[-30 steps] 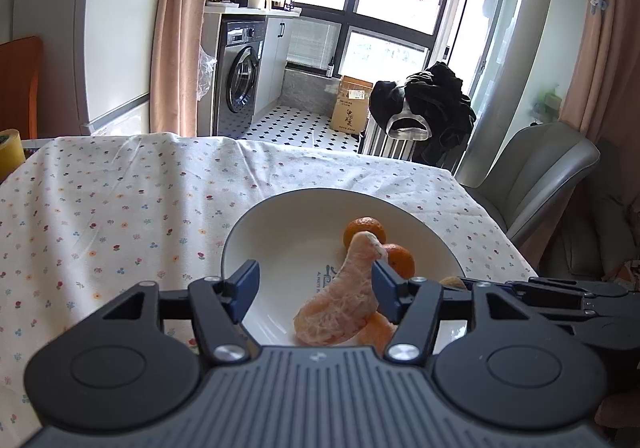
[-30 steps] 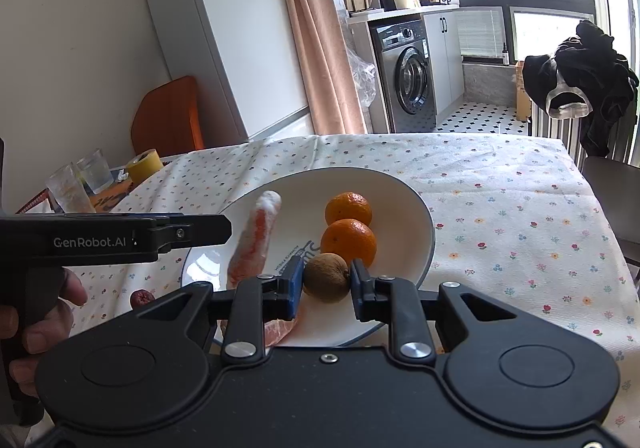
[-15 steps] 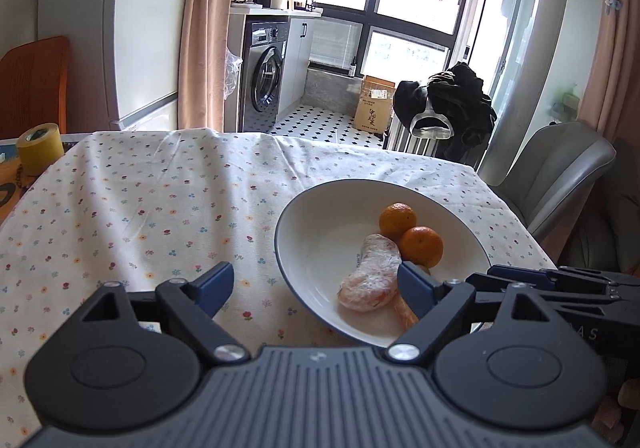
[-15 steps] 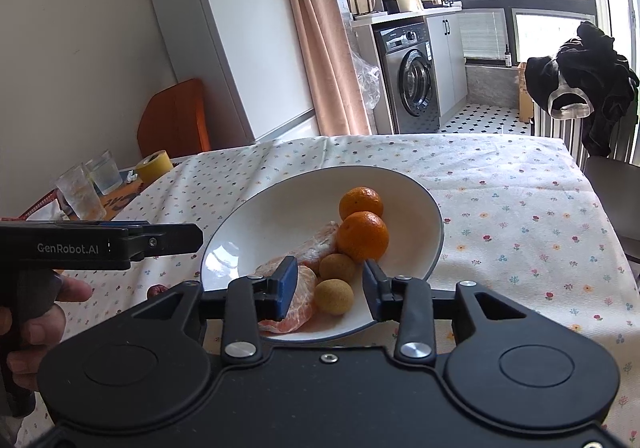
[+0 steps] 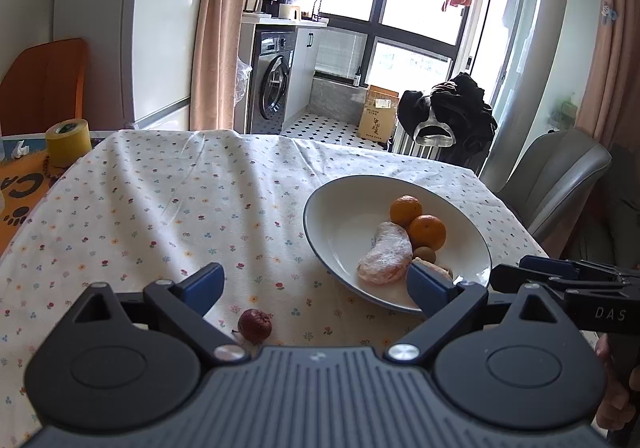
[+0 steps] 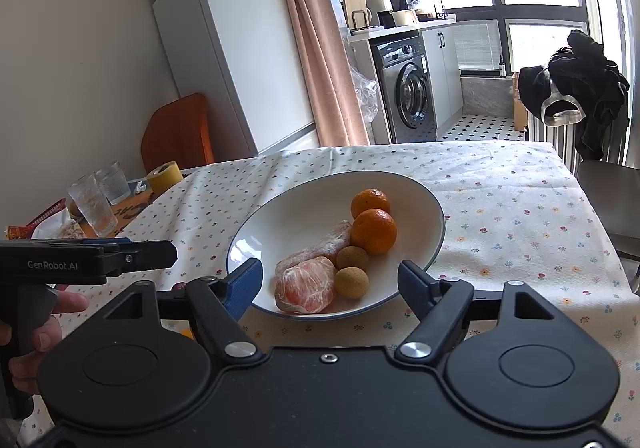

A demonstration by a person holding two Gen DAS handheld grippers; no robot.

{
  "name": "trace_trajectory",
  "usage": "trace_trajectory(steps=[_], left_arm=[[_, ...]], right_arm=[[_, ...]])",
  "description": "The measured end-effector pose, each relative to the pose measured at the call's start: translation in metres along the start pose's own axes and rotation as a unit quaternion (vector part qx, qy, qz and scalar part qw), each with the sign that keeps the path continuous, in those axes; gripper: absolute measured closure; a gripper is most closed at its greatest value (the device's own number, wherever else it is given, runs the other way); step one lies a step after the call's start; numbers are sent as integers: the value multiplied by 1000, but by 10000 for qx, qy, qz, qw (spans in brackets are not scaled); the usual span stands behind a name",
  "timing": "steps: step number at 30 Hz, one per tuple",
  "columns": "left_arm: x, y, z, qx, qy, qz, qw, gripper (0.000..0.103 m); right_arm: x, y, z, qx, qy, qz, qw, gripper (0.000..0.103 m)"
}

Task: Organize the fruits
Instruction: 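Withdraw both open tools from the bowl back over the table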

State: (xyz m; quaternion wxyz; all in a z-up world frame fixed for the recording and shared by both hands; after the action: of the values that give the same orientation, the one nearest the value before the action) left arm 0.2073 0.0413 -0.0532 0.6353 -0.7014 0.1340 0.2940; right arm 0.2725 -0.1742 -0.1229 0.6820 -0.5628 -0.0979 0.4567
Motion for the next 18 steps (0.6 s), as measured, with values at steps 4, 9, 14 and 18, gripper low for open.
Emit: trace_trajectory(steps=[4, 9, 14, 18], left_arm=[[-14, 5, 4, -31, 3, -181, 9998, 0], [-22, 10, 11, -183, 87, -120, 9997, 0], [-30, 17, 19, -319, 143, -92, 9993, 0], [-37, 23, 24, -384, 124, -91, 9991, 0]], right_arm=[[-5, 3, 4, 59, -17, -27, 10000, 23], [-12, 7, 12, 16, -93, -78, 9999, 9], [-20, 8, 18, -43, -134, -157, 9998, 0], [-25, 9, 22, -94, -154, -186, 9997, 0]])
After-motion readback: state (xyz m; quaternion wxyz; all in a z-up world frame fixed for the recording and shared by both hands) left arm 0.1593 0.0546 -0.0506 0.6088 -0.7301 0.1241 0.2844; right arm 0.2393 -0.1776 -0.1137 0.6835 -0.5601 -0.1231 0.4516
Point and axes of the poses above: each gripper's, at about its wrist camera, not at the fingertips, and x roughly the way its jaws point, z to its left, y to its underside, the point moved 4 cm from there along x, roughly the way its jaws point, and after that the axes turned 14 degrees about -y, right-handed, at the moved point
